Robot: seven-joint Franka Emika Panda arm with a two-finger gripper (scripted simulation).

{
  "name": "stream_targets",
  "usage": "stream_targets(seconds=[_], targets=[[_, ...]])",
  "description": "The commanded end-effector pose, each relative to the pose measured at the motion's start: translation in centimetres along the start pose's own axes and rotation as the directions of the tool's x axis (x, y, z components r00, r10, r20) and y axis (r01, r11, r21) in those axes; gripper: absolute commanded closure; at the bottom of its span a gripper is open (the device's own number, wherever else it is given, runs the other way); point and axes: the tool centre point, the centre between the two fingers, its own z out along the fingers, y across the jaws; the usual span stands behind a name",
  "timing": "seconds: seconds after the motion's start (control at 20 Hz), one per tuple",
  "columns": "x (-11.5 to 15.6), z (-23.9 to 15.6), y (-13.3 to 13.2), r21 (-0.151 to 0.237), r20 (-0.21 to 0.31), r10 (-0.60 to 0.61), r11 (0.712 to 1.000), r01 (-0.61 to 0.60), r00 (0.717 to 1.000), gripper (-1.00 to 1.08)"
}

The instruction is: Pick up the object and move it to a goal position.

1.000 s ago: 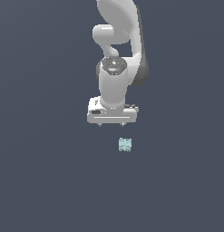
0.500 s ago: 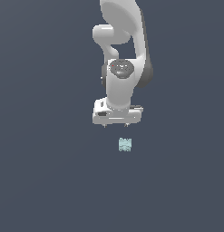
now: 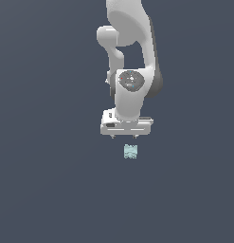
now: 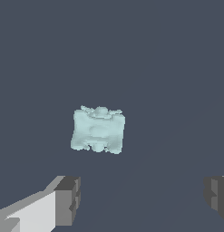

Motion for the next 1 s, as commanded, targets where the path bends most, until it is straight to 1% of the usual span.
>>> stream_targets(seconds=[0.0, 0.25, 0.45, 0.8, 0.95], targets=[[0.7, 1.0, -0.9, 0.005, -0.001, 0.024, 1.0, -0.024, 1.0, -0.92], [2.0, 3.0, -2.5, 0.013, -0.004, 0.074, 0.997, -0.074, 0.997, -0.92], [2.5, 4.0, -3.3, 0.017, -0.005, 0.096, 0.995, -0.096, 0.995, -0.92], [2.6, 4.4, -3.6, 0.018, -0.004, 0.1, 0.995, -0.1, 0.995, -0.92], [2.6, 5.3, -3.6, 0.018, -0.004, 0.101, 0.995, -0.101, 0.995, -0.92]])
